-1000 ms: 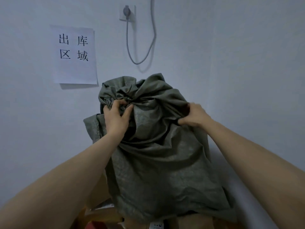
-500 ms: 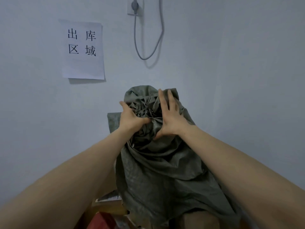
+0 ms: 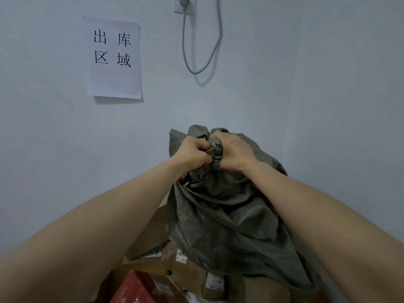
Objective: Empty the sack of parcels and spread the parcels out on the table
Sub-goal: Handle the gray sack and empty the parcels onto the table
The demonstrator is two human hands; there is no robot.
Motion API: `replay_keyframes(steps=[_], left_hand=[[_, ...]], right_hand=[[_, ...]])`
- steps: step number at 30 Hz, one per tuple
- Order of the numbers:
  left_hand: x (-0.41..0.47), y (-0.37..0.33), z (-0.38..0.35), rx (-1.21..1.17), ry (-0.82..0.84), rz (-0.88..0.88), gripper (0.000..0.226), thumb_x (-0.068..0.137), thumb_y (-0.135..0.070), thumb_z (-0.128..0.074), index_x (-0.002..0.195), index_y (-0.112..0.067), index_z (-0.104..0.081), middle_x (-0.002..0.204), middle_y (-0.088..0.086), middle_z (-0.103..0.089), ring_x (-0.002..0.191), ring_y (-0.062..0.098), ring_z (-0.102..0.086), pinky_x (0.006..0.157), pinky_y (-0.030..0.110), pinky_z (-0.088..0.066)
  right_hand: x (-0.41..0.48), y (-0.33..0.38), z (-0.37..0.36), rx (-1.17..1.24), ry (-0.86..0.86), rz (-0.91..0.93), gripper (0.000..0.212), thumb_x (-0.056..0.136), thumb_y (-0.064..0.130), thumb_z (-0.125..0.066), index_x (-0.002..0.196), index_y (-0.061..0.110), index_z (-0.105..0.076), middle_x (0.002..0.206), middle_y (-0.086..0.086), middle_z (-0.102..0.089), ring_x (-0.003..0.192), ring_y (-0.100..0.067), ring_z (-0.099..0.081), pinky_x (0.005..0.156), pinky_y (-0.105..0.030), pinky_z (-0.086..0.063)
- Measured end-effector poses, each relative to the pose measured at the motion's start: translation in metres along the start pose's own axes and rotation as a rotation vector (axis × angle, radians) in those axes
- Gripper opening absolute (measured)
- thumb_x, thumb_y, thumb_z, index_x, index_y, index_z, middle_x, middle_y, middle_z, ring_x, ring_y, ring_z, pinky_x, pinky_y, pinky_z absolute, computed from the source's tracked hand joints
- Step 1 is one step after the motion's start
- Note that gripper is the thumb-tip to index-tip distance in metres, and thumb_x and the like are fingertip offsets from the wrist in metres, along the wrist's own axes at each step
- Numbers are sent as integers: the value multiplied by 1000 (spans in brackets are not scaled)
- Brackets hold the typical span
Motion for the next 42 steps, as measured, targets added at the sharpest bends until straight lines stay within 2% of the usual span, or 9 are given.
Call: replay_keyframes(steps=[2, 4, 10, 15, 19, 24, 30, 35, 42], left_hand=[[-3, -13, 0, -82, -47, -42, 36, 69, 18, -58, 57, -15, -63, 58, -5, -55, 58, 7, -51, 54, 19, -43], [-5, -28, 5, -202, -122, -73, 34, 72, 14, -66, 97, -8, -75, 88, -2, -71, 81, 5, -62, 73, 13, -52], [-2, -34, 33, -212, -230, -56, 81, 78, -10, -75, 146, -30, -36, 148, -2, -38, 136, 16, -36, 104, 35, -42], [-8, -2, 5, -207, -60, 152, 105, 76, -34, -79, 152, -36, -6, 158, 1, -18, 139, 26, -32, 102, 43, -42], [-12, 16, -20, -367, 14, 474, 96, 71, -78, -53, 145, -22, -30, 142, 6, -45, 123, 34, -49, 93, 49, -46], [-17, 11, -56, -814, 240, 732, 132, 40, -101, -37, 143, -17, -37, 141, 20, -43, 123, 47, -44, 77, 72, -45], [-9, -12, -55, -1216, 141, 612, 119, 56, -98, -28, 150, -25, -23, 153, 21, -24, 135, 53, -25, 89, 81, -26], [-7, -7, -30, -1308, -62, 523, 113, 61, -94, -32, 148, -23, -26, 148, 16, -34, 131, 47, -34, 94, 76, -29], [-12, 25, -26, -1108, 61, 572, 92, 67, -86, -46, 112, -8, -62, 116, 16, -63, 97, 35, -59, 95, 55, -39]], right_hand=[[3, -2, 16, -64, -57, 9, 39, 65, 42, -63, 97, 24, -52, 97, -1, -64, 95, -28, -60, 68, -32, -45], [10, -9, 38, -140, -141, 9, 43, 60, 47, -58, 98, 26, -53, 102, -6, -65, 98, -31, -61, 75, -38, -50], [9, -44, 133, -88, -581, -185, 31, 74, 35, -62, 102, 23, -56, 108, -8, -63, 105, -32, -57, 82, -38, -46], [-4, -53, 139, -45, -658, -213, 30, 75, 22, -64, 104, 19, -58, 110, -5, -61, 110, -31, -52, 84, -39, -46], [-14, -50, 157, -10, -875, -223, 34, 77, 14, -62, 110, 12, -59, 114, -7, -61, 116, -29, -48, 84, -32, -39], [-19, -53, 176, 150, -1092, -205, 29, 74, 10, -64, 102, 8, -60, 103, -5, -63, 106, -27, -53, 76, -13, -28], [-29, -57, 163, 351, -950, -201, 36, 70, 32, -73, 100, 23, -55, 100, 2, -64, 97, -20, -59, 88, -36, -50], [-46, -49, 140, 376, -649, -118, 42, 69, 23, -80, 87, 42, -47, 95, 12, -59, 87, -7, -56, 80, -20, -44], [-62, -33, 77, 53, -179, 260, 34, 63, 3, -76, 94, 9, -64, 96, -8, -65, 91, -18, -57, 84, -25, -42]])
Point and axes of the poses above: each hand's wrist, its own x-axis towards the middle knuckle, its own z-axis out of the back of the hand, y = z × x, the point moved 7 cm from there along x, towards the middle knuckle
